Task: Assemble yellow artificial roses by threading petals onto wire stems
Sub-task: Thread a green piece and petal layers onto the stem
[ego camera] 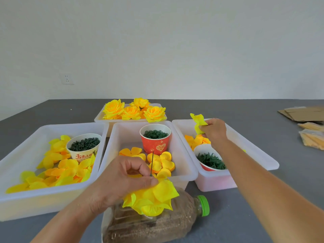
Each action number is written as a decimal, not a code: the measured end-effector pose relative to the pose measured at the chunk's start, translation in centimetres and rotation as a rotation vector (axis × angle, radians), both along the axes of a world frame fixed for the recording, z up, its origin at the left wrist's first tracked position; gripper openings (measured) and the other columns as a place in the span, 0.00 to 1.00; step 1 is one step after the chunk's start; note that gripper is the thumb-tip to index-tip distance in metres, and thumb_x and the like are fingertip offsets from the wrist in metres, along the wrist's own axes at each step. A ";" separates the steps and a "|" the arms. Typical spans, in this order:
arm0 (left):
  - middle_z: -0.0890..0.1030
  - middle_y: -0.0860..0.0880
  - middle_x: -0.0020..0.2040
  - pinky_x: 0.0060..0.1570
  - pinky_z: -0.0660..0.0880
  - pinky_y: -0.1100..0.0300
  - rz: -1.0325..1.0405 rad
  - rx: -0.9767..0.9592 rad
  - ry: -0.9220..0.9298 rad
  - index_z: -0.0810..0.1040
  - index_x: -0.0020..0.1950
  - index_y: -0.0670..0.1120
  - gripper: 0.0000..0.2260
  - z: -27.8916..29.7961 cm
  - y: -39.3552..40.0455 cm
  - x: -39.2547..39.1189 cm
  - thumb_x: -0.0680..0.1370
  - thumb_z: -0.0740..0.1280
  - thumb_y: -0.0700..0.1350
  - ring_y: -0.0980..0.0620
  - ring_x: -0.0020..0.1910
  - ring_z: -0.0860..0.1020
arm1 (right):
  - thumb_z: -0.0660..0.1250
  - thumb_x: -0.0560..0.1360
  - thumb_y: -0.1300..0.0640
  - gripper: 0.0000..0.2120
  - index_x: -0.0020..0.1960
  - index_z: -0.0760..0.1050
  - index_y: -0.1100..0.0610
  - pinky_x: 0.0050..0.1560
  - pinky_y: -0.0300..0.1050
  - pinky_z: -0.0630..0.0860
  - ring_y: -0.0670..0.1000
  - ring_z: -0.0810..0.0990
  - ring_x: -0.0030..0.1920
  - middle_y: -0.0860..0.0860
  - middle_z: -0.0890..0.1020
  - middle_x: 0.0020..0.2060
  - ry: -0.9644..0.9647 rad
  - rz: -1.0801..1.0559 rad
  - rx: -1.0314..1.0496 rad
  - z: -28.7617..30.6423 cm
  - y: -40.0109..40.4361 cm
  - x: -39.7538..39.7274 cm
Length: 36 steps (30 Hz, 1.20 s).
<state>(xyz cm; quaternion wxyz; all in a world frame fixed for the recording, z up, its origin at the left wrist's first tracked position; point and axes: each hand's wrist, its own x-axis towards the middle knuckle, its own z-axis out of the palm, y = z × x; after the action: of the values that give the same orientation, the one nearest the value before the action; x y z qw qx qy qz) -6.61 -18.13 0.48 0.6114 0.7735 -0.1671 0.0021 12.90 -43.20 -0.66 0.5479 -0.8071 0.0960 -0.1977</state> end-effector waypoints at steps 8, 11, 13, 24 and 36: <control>0.78 0.46 0.32 0.39 0.72 0.60 0.018 0.011 -0.002 0.78 0.26 0.46 0.08 0.0 -0.1 0.0 0.62 0.75 0.40 0.51 0.35 0.74 | 0.70 0.69 0.70 0.15 0.54 0.75 0.58 0.29 0.35 0.75 0.47 0.78 0.33 0.52 0.80 0.38 -0.040 0.242 0.311 2.1 1.3 -5.5; 0.77 0.46 0.32 0.40 0.72 0.60 0.023 0.007 0.014 0.78 0.26 0.46 0.07 0.1 -0.2 -0.2 0.62 0.74 0.40 0.51 0.36 0.74 | 0.73 0.67 0.69 0.10 0.45 0.77 0.59 0.34 0.39 0.74 0.48 0.78 0.33 0.52 0.81 0.37 -0.027 0.335 0.295 2.5 2.3 -8.0; 0.78 0.46 0.32 0.41 0.72 0.59 0.031 0.007 0.026 0.78 0.26 0.46 0.07 0.2 -0.2 -0.3 0.61 0.74 0.41 0.50 0.36 0.74 | 0.74 0.66 0.69 0.10 0.39 0.77 0.57 0.35 0.39 0.75 0.48 0.78 0.32 0.53 0.82 0.34 -0.033 0.386 0.277 2.8 3.0 -9.4; 0.78 0.49 0.31 0.35 0.72 0.66 0.045 0.031 0.050 0.79 0.28 0.46 0.09 0.2 -0.1 -0.6 0.66 0.75 0.36 0.55 0.33 0.75 | 0.70 0.70 0.68 0.11 0.49 0.82 0.55 0.54 0.45 0.76 0.48 0.80 0.51 0.51 0.82 0.49 -0.165 0.464 -0.057 3.3 7.0 -13.5; 0.78 0.51 0.31 0.34 0.72 0.67 0.037 0.010 0.031 0.79 0.30 0.46 0.10 -0.3 0.1 -0.4 0.67 0.74 0.35 0.58 0.32 0.75 | 0.74 0.69 0.61 0.39 0.74 0.59 0.50 0.55 0.52 0.71 0.57 0.78 0.51 0.54 0.83 0.47 -0.327 0.335 -0.345 3.1 9.0 -15.3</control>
<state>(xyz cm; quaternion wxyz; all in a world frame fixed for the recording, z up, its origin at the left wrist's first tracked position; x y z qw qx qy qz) -6.96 -18.03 0.22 0.6100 0.7793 -0.1434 0.0006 -2.35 -34.22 2.47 0.4358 -0.8505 -0.1632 -0.2453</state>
